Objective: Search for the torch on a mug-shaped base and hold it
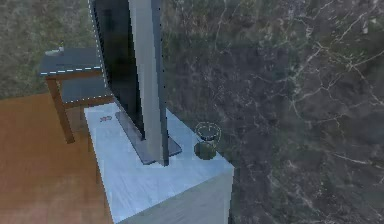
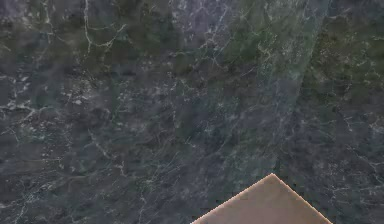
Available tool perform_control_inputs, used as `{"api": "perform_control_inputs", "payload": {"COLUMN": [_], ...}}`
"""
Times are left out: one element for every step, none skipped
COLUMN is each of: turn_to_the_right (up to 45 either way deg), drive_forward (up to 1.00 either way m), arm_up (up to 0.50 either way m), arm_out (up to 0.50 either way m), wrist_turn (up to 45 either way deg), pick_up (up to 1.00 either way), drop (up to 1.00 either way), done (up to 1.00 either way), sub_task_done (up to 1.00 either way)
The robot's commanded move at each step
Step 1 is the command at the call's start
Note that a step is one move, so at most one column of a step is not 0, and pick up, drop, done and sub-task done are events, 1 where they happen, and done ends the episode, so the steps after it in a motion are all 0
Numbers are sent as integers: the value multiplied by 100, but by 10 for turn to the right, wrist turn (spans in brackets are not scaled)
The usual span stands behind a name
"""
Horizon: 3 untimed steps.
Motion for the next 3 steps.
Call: {"api": "perform_control_inputs", "payload": {"turn_to_the_right": [180, 0, -450], "drive_forward": [0, 30, 0], "arm_up": [0, 0, 0], "arm_out": [0, 0, 0], "wrist_turn": [0, 0, 0], "pick_up": [0, 0, 0], "drop": [0, 0, 0], "done": [0, 0, 0], "sub_task_done": [0, 0, 0]}}
